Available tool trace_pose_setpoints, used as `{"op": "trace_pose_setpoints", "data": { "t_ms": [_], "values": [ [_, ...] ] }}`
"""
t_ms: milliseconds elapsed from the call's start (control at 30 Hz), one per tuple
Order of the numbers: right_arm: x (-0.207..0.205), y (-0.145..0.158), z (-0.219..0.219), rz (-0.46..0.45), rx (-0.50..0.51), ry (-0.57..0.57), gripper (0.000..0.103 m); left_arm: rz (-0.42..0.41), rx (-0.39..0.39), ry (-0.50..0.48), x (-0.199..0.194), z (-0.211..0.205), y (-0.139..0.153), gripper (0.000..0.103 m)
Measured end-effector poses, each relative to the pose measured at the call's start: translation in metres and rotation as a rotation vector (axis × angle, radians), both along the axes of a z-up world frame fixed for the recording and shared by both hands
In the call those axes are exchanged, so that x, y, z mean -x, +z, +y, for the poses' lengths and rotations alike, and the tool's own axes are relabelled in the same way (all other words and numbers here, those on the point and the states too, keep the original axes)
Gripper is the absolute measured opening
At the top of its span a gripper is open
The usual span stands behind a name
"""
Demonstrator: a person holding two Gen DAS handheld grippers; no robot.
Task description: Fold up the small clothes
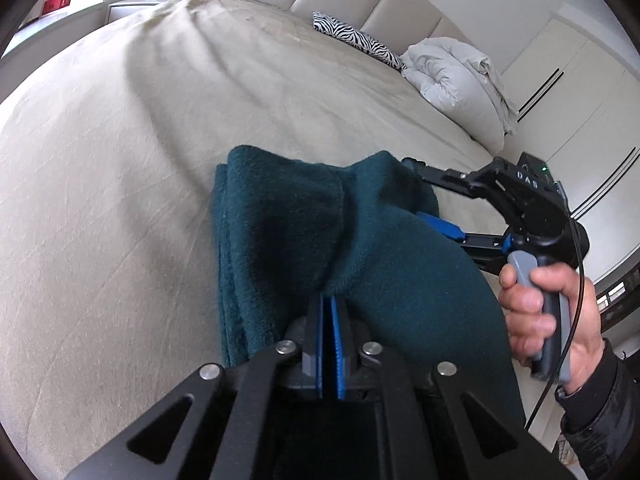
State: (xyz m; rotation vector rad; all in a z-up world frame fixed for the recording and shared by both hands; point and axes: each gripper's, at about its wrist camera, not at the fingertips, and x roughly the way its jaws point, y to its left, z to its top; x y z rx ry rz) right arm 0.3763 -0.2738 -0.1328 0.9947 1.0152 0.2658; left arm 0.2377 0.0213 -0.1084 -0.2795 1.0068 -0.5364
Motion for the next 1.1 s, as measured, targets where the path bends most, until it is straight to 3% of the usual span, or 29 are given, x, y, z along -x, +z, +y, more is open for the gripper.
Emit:
{"op": "trace_pose_setpoints", "data": {
  "t_ms": [100, 200, 267, 333, 400, 467, 533, 633, 767, 900, 967, 1100],
  "values": [
    [0.006, 0.005, -0.016, 0.003, -0.020, -0.040, 0.058, 0.019, 0.035, 0.010, -0.001, 0.005, 0.000, 0.009],
    [0.043, 0.029, -0.011, -0.075, -0.087, 0.046, 0.059, 0.023, 0.036, 0.050, 0.009, 0.010, 0.009, 0.008],
    [0.069, 0.037, -0.002, -0.120, -0.165, 0.131, 0.059, -0.015, 0.002, 0.065, 0.023, 0.007, 0.024, 0.016],
    [0.096, 0.033, 0.009, -0.138, -0.235, 0.184, 0.059, -0.078, -0.022, 0.057, 0.043, 0.000, 0.039, 0.032],
    [0.113, 0.022, 0.017, -0.124, -0.264, 0.198, 0.058, -0.110, -0.071, 0.053, 0.061, -0.006, 0.042, 0.035],
    [0.124, 0.005, 0.021, -0.127, -0.255, 0.203, 0.058, -0.084, -0.113, 0.037, 0.064, -0.011, 0.027, 0.035],
    [0.127, -0.006, 0.022, -0.115, -0.237, 0.206, 0.054, -0.076, -0.091, 0.040, 0.062, -0.008, 0.014, 0.035],
    [0.139, 0.008, 0.023, -0.101, -0.183, 0.212, 0.057, -0.064, -0.064, 0.061, 0.064, -0.004, 0.022, 0.034],
    [0.170, 0.025, 0.029, -0.143, -0.192, 0.234, 0.058, -0.113, -0.118, 0.051, 0.084, -0.009, 0.038, 0.038],
    [0.186, -0.005, 0.025, -0.064, -0.183, 0.225, 0.057, -0.054, -0.114, 0.041, 0.088, -0.009, 0.013, 0.038],
    [0.189, -0.017, 0.026, -0.057, -0.202, 0.222, 0.054, -0.070, -0.114, 0.045, 0.092, -0.008, 0.011, 0.038],
    [0.197, 0.002, 0.017, -0.058, -0.164, 0.203, 0.056, -0.068, -0.062, 0.069, 0.099, 0.002, 0.030, 0.042]
  ]
}}
